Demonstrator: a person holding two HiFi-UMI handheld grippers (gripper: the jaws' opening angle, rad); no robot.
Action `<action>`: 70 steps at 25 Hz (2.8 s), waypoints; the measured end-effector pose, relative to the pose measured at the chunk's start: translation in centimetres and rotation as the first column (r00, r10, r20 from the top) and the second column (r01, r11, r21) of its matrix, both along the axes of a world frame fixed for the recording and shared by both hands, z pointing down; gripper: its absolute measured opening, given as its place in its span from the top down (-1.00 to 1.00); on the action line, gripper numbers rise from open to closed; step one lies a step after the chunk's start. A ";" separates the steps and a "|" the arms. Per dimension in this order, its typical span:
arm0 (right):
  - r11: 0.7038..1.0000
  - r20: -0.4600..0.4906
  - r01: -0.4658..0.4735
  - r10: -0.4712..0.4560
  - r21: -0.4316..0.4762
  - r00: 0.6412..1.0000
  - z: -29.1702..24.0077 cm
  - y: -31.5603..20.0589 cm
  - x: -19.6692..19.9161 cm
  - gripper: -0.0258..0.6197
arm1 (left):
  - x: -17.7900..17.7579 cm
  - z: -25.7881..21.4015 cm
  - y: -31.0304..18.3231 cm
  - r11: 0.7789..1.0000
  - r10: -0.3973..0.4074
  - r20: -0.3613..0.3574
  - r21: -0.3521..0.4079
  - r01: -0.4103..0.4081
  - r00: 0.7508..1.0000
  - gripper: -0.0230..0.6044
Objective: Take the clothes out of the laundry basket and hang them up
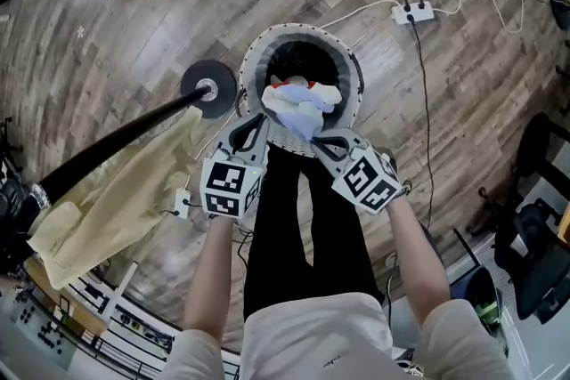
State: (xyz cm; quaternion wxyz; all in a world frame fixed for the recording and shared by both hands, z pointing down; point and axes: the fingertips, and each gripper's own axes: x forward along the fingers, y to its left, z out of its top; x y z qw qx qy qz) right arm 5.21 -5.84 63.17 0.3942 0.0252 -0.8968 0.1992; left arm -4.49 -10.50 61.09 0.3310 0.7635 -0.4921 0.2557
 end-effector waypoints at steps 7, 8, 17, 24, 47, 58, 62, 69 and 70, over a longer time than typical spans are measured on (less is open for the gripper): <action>0.996 0.062 0.067 -0.071 0.065 0.996 -8.3 -0.1 1.3 0.89 | -1.6 -3.0 0.8 0.998 -0.061 0.013 -0.015 0.061 0.998 0.82; 0.994 0.079 0.075 -0.081 0.073 0.994 -9.5 -0.3 1.2 0.89 | -1.9 -3.4 0.8 0.997 -0.074 0.010 -0.016 0.074 0.997 0.82; 0.984 0.199 0.109 -0.137 0.144 0.970 -19.7 -0.8 2.3 0.89 | -0.9 -5.8 1.5 0.994 -0.097 -0.023 -0.043 0.096 0.995 0.82; 0.972 0.238 0.101 -0.151 0.212 0.959 -24.5 -0.5 2.4 0.89 | 1.1 -5.1 5.1 0.989 -0.097 -0.097 -0.117 0.085 0.991 0.59; 0.938 0.273 0.154 -0.243 0.310 0.931 -29.8 1.1 1.6 0.89 | 8.3 -3.7 12.5 0.956 -0.152 -0.472 -0.294 0.007 0.868 0.54; 0.936 0.282 0.175 -0.265 0.306 0.922 -29.2 1.2 1.9 0.89 | 6.6 -6.3 11.7 0.977 -0.155 -0.367 -0.192 0.089 0.917 0.77; 0.940 0.284 0.180 -0.264 0.288 0.922 -28.9 1.3 1.6 0.89 | 5.5 -7.8 11.2 0.982 -0.160 -0.315 -0.142 0.120 0.935 0.78; 0.947 0.292 0.188 -0.263 0.261 0.919 -28.2 1.3 0.3 0.89 | 2.8 -11.4 9.7 0.991 -0.137 -0.161 -0.020 0.135 0.977 0.79; 0.947 0.298 0.190 -0.265 0.257 0.917 -28.2 1.4 0.0 0.89 | 2.3 -12.1 9.5 0.991 -0.136 -0.142 0.000 0.137 0.981 0.79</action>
